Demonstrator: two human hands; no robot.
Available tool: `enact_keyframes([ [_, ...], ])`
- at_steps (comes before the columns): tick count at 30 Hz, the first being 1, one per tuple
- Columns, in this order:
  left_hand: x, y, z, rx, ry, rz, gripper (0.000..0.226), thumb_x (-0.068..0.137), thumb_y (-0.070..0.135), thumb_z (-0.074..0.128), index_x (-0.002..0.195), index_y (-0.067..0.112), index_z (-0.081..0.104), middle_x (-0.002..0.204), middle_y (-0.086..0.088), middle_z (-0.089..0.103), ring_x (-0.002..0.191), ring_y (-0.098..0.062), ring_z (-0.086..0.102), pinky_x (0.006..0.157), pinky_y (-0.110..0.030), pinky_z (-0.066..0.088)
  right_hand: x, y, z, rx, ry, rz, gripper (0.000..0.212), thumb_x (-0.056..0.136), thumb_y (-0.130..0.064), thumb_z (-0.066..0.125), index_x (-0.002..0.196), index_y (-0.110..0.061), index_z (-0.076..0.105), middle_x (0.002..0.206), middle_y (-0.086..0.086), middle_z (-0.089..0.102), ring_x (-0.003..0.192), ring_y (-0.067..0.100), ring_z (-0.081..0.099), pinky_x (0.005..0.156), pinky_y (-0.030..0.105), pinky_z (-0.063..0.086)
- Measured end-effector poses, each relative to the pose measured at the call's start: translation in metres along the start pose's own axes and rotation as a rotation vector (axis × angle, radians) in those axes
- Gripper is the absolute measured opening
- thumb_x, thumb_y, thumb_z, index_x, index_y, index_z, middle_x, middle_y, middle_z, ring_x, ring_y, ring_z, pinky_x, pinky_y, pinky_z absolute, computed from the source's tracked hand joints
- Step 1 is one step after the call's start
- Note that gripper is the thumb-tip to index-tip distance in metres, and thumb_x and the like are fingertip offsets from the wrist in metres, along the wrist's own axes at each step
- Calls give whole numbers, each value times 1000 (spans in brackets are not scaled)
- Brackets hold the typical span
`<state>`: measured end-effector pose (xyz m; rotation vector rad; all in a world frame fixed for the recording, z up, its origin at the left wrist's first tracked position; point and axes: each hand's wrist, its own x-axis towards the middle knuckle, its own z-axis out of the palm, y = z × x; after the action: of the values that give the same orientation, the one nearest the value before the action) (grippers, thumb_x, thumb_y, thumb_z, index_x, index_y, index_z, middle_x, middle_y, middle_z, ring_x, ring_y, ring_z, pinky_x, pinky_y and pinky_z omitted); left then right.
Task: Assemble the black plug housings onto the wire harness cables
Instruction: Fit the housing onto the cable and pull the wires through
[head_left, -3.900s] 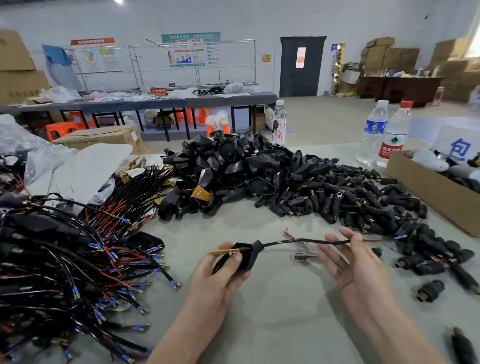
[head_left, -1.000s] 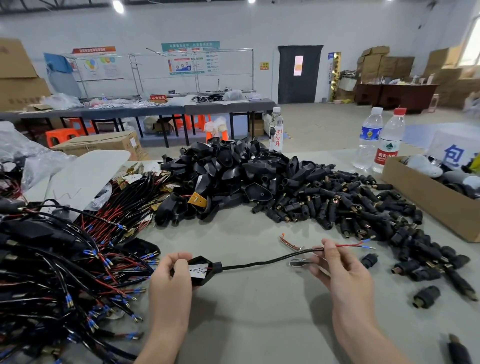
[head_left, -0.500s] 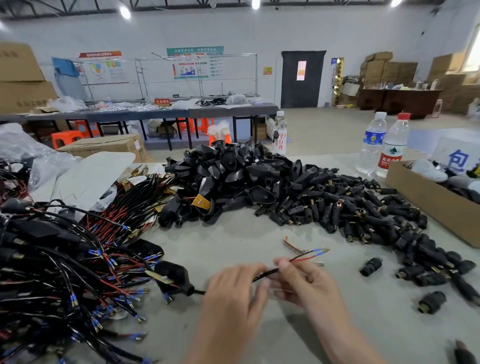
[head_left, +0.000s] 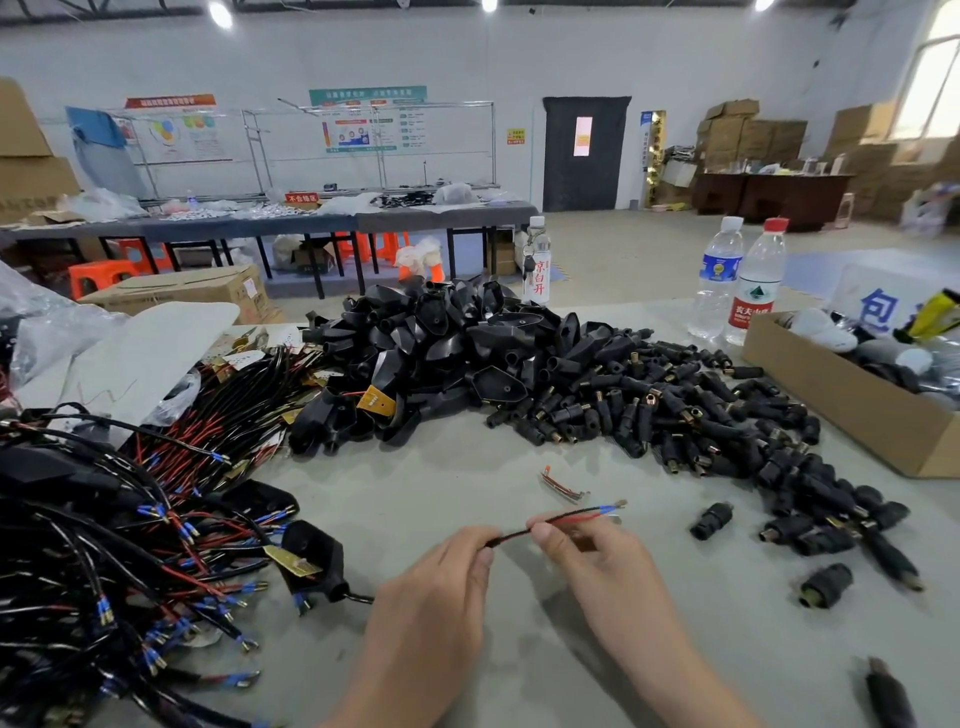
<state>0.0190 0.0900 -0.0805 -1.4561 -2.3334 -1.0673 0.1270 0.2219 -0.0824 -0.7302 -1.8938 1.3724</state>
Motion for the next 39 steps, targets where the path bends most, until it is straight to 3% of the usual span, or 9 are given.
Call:
enact_keyframes([
  [4,2,0,-2,-44,20,-51,32,90,14,61,106,42,64,81,23,52,66,-1,49,58,-11,34,6,9,-18,-659,110,-302,18,92,-39,65,109,-35,67,117,-19,60,108,13,54,93,27,40],
  [9,1,-10,4,-111,-37,-156,21,90,19,58,90,40,56,66,23,53,59,-3,48,56,-18,35,10,19,-39,-1004,66,-41,40,101,-50,38,138,-37,47,136,-14,47,123,15,43,99,30,34],
  [13,0,-9,2,-157,-39,-72,13,92,54,46,100,48,54,73,27,57,63,2,52,62,-15,40,9,17,-38,-1049,40,-67,26,102,-48,36,120,-42,54,122,-17,50,114,12,46,91,29,34],
  [18,0,-10,3,-148,-35,-56,6,96,36,56,91,38,57,74,27,54,62,0,49,59,-16,34,14,18,-43,-984,102,-74,26,99,-49,43,117,-40,59,118,-16,55,111,15,47,90,31,34],
  [22,-1,-13,5,-179,-54,-112,9,99,38,43,91,35,46,69,14,55,64,-12,53,67,-34,45,15,20,-70,-1053,378,71,41,100,-40,47,138,-28,51,144,5,49,134,28,40,110,42,29],
  [29,0,-11,4,-224,-27,-171,20,100,46,37,87,32,41,60,17,51,61,-16,47,57,-32,30,12,24,-76,-1127,261,184,40,102,-38,42,140,-27,47,131,4,52,120,25,47,105,37,35],
  [31,1,-11,3,-272,-17,-159,29,92,57,35,86,30,44,57,17,51,56,-11,46,57,-29,30,14,21,-74,-975,255,167,44,97,-43,53,137,-27,49,125,5,49,112,24,53,99,38,42],
  [35,2,-14,3,-318,43,-156,28,87,64,31,87,38,42,55,11,53,52,-10,45,57,-32,33,18,3,-59,-209,249,172,31,85,-34,76,113,-30,65,111,-3,55,84,6,64,73,23,46],
  [39,2,-15,3,-306,105,-141,22,87,63,30,88,43,40,52,12,50,48,-10,43,54,-32,34,18,-8,-33,663,75,291,34,79,-24,67,106,-4,67,88,8,75,75,11,73,63,19,57],
])
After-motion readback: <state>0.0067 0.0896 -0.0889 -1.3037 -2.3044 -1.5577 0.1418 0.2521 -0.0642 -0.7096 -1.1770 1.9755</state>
